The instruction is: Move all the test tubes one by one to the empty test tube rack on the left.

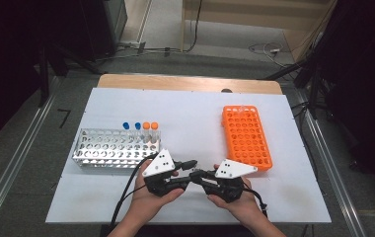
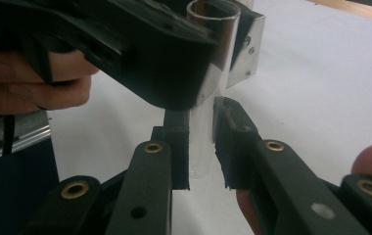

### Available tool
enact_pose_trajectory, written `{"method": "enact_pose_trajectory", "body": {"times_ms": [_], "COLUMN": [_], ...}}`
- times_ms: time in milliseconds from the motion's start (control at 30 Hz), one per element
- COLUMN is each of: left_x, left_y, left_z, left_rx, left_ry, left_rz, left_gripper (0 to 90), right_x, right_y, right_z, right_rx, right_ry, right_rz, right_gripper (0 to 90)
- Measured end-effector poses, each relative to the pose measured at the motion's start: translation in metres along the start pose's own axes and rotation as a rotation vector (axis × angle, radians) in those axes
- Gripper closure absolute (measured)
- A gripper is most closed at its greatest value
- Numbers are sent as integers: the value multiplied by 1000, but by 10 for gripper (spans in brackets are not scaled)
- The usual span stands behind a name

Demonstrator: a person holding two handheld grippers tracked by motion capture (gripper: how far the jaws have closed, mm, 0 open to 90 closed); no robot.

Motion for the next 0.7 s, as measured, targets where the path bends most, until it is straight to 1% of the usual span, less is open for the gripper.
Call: {"method": "enact_pose_trajectory", "body": {"times_ms": [167, 300, 500, 567, 700], "left_x": [-1, -1, 0, 1, 5], "left_y": [1, 1, 0, 0, -3], "left_z": [-1, -1, 0, 0, 2], "left_rx": [-11, -23, -32, -25, -17], "left_ry": [-12, -14, -1, 8, 21], "left_rz": [5, 24, 32, 29, 41], "left_gripper": [729, 754, 763, 764, 764], "right_x": [-1, -2, -2, -1, 1], "right_y": [-3, -2, -2, -1, 0], "right_z": [1, 0, 1, 1, 1], "right_rx": [1, -8, -6, -6, -6], "right_ry": [-1, -7, -2, 2, 4], "right_rz": [17, 21, 25, 31, 41], "right_gripper": [739, 738, 734, 727, 675]}}
Point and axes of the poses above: each handheld gripper's, and its own axes: x roughly backward along the jaws, z roughly out of its top, y roughly to its right, the point moved 1 cm from there along -x, roughly forward along the jaws, and after that the axes turned 8 degrees about z, right-handed, at the moved point
